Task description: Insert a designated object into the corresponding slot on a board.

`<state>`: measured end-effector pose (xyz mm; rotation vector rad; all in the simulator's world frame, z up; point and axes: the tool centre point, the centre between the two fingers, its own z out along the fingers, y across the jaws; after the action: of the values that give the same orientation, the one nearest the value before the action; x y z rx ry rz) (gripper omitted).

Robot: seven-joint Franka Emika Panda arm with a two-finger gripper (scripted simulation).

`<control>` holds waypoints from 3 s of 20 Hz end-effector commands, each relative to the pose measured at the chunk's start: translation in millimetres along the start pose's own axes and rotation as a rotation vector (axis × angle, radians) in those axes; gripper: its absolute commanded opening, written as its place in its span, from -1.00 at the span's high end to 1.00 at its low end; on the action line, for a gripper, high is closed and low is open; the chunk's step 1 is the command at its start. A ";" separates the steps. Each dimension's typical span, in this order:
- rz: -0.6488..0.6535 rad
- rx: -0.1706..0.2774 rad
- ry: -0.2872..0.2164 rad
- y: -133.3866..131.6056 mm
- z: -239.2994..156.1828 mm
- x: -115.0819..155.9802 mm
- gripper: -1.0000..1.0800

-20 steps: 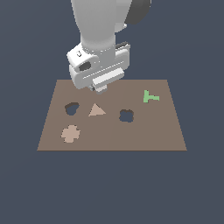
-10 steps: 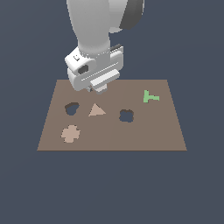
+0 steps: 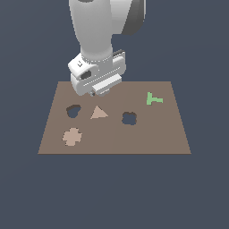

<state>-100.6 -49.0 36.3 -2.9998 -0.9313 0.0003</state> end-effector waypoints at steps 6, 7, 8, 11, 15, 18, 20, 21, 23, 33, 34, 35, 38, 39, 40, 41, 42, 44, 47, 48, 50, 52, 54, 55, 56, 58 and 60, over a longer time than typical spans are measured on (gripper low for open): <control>-0.002 -0.001 0.000 0.1 6.4 -0.2 1.00; -0.002 -0.001 0.000 0.1 6.4 -0.2 1.00; -0.002 -0.001 0.000 0.1 6.4 -0.2 1.00; -0.002 -0.001 0.000 0.1 6.4 -0.2 1.00; -0.001 -0.001 0.000 0.7 5.7 -0.4 1.00; -0.009 -0.001 0.000 1.3 5.5 1.1 1.00; -0.024 -0.001 0.000 2.4 5.3 3.8 1.00; -0.034 -0.002 0.000 3.1 5.2 5.7 1.00; -0.060 -0.002 0.000 4.8 4.8 10.5 1.00; -0.310 -0.002 0.000 14.2 1.6 58.5 1.00; -0.346 -0.002 0.000 14.4 1.1 65.7 1.00; -0.385 -0.002 0.000 14.4 0.6 73.4 1.00; -0.502 -0.002 0.000 12.4 -0.8 96.4 1.00; -0.538 -0.002 -0.001 11.2 -1.2 103.4 1.00; -0.572 -0.002 -0.001 9.7 -1.6 110.0 1.00; -0.604 -0.001 -0.001 8.2 -1.9 116.3 1.00; -0.635 -0.001 -0.001 6.5 -2.3 122.1 1.00; -0.690 -0.001 -0.001 2.8 -2.9 132.6 1.00; -0.759 -0.001 -0.001 -2.7 -3.5 145.3 1.00; -0.779 -0.001 -0.001 -4.4 -3.7 148.7 1.00; -0.811 -0.001 -0.001 -7.5 -4.0 154.4 1.00; -0.835 0.000 -0.001 -10.0 -4.2 158.5 1.00; -0.850 0.000 -0.001 -11.8 -4.3 161.1 1.00; -0.855 0.000 -0.001 -12.5 -4.3 161.9 1.00; -0.858 0.000 -0.002 -12.9 -4.3 162.3 1.00; -0.853 0.000 -0.001 -12.9 -4.1 161.6 1.00; -0.854 0.000 -0.001 -13.0 -1.8 161.6 1.00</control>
<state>25.3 53.4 39.5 -2.3451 -2.0901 0.0017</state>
